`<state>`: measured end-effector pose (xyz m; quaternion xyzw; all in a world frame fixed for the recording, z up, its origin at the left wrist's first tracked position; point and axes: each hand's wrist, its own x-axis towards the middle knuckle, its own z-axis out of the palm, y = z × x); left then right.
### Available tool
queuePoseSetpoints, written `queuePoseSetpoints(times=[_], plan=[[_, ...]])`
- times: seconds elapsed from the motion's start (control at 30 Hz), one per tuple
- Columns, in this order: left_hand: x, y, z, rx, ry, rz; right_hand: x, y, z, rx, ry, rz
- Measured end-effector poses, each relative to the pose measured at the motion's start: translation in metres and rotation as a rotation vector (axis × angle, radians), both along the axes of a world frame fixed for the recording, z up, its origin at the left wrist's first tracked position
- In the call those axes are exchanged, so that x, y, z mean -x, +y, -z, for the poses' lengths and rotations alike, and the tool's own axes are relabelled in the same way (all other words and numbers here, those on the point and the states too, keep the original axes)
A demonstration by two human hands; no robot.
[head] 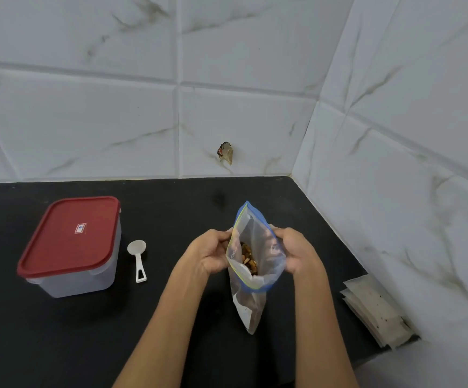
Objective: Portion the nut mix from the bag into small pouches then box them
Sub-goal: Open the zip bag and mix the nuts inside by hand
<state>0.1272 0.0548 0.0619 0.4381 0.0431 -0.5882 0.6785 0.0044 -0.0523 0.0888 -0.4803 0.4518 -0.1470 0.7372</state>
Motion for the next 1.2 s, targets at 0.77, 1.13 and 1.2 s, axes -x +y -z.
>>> queuePoseSetpoints(times=[0.77,1.13,1.2], plan=[[-0.010,-0.043,-0.028,-0.134,-0.337,0.053,-0.040,-0.029,-0.005,0.082,0.057,-0.097],[0.029,0.010,-0.050,-0.565,-1.625,0.275,0.007,0.021,-0.027,0.589,0.578,-0.186],[0.038,0.014,-0.049,-0.643,-1.699,0.343,0.007,0.031,-0.025,0.619,0.648,-0.234]])
